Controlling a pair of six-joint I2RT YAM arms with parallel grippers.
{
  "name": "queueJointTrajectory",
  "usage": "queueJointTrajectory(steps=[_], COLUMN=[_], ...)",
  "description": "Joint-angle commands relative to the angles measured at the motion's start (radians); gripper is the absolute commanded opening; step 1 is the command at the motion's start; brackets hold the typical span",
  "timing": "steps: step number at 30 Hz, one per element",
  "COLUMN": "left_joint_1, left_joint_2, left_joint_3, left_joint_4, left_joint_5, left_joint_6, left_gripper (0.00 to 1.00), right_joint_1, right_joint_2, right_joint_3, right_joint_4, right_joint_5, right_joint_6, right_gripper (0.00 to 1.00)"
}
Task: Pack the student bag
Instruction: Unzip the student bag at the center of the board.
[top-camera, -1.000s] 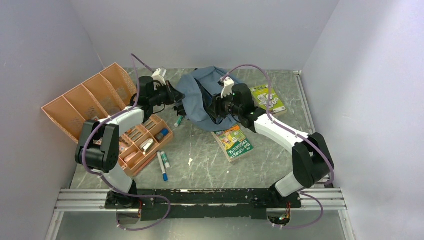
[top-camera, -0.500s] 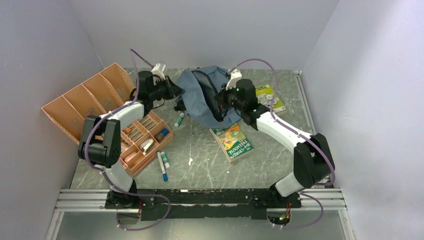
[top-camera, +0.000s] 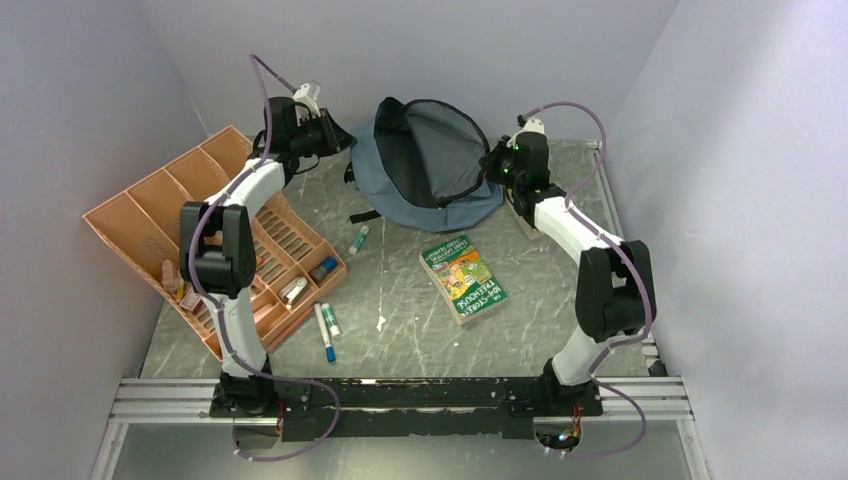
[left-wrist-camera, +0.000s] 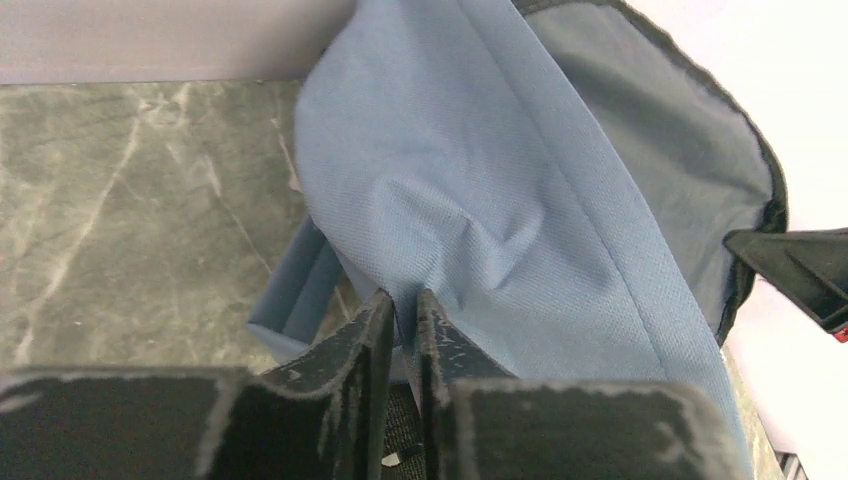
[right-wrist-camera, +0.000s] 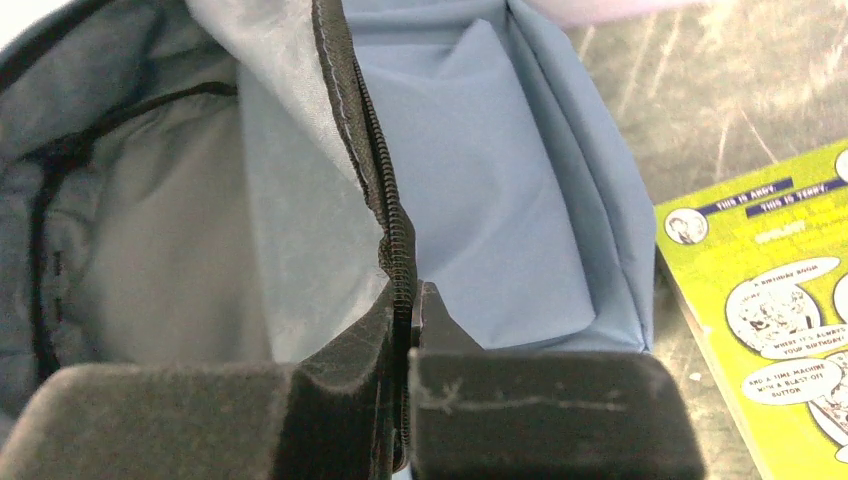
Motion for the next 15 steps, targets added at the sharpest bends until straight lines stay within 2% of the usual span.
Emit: queueJointTrajectory(steps=[1, 3, 5, 6, 9, 15], left_joint_1=[0.024, 0.024, 0.024, 0.024, 0.024, 0.015], left_joint_2=[0.055, 0.063, 0.047, 0.031, -0.022, -0.110], left_joint_3=[0.118, 0.136, 0.113, 0.094, 0.033, -0.057], left_joint_4=[-0.102, -0.129, -0.143, -0.141, -0.126, -0.110], left_joint_5=[-0.022, -0.028, -0.035, -0.044, -0.067, -0.102], left_joint_6=[0.060, 0.068, 0.071, 0.071, 0.066, 0.101], left_gripper=[0.27, 0.45, 0.72, 0.80, 0.88, 0.89], right_joint_1=[-0.059, -0.075, -0.081, -0.081, -0.081, -0.083], right_joint_2=[0.077, 0.103, 0.121, 0.129, 0.163, 0.239], right_joint_3=[0.042, 0.038, 0.030, 0.029, 0.040, 0.057], right_joint_4=[0.066, 0.102, 0.138, 0.152, 0.161, 0.161], right_joint_5=[-0.048, -0.093, -0.123, -0.136, -0.162, -0.153], right_joint_6=[0.087, 0.117, 0.139, 0.144, 0.155, 0.160], right_gripper=[0.00, 0.00, 0.00, 0.00, 0.00, 0.00])
